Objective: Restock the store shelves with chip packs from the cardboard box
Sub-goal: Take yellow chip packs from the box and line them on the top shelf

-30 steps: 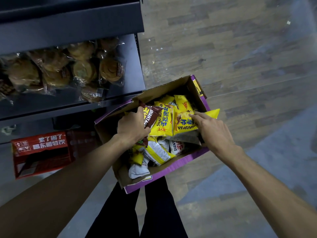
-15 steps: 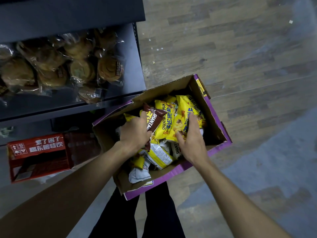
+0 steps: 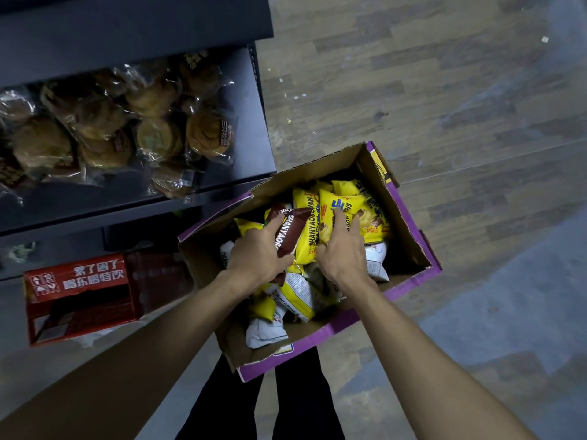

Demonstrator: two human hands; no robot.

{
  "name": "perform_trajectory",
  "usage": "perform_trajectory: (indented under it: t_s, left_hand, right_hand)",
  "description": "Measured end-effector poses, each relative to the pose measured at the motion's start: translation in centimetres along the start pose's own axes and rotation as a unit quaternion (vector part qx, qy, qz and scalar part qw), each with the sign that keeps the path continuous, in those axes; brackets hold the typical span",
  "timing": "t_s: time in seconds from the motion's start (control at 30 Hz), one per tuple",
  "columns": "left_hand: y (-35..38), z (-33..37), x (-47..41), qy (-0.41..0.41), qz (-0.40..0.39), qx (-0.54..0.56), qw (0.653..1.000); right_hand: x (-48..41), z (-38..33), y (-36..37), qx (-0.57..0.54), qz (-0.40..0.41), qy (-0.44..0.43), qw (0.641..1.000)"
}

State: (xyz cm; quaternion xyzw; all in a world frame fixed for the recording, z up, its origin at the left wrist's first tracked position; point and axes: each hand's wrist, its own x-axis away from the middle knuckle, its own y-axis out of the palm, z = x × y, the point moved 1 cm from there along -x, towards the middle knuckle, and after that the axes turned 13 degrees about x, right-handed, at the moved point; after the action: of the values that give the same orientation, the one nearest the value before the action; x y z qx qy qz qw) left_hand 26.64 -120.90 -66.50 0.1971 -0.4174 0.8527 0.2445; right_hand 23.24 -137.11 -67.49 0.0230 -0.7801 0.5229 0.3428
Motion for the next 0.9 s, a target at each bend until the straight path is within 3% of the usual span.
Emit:
perform_trajectory:
  t_s: [0.07, 0.17, 0.33, 0.5, 0.67, 0.9]
  left_hand:
    - [-0.8, 0.5, -0.4, -0.016, -0.025, 0.023, 0.999]
    - [-0.9, 1.2, -0.3, 0.025, 0.041, 0.034, 0.998]
    - [1.5, 0.8, -0.1, 0.016, 0.081, -0.013, 0.996]
    - [1.5, 0.2, -1.0, -0.006, 0.069, -0.019, 0.997]
    - [0.1, 0.9, -1.0, -0.048, 0.045, -0.054, 0.996]
    - [-2.2, 2.5, 1.8, -0.042, 0.045, -0.044, 0.997]
  right_hand:
    - [0.8, 0.0, -0.5, 0.022, 0.064, -0.021, 0.997]
    - [1.7, 0.7, -0.2, 0.062, 0.141, -0.030, 0.988]
    - [1.1, 2.5, 2.3, 0.247, 0.069, 0.045, 0.965]
    - [-0.2, 1.9, 2.9, 0.230, 0.024, 0.068, 0.971]
    - [-0.7, 1.4, 1.5, 0.288, 0.029, 0.057, 0.956]
    - [2.6, -0.5, -3.7, 0.183, 0.038, 0.027, 0.982]
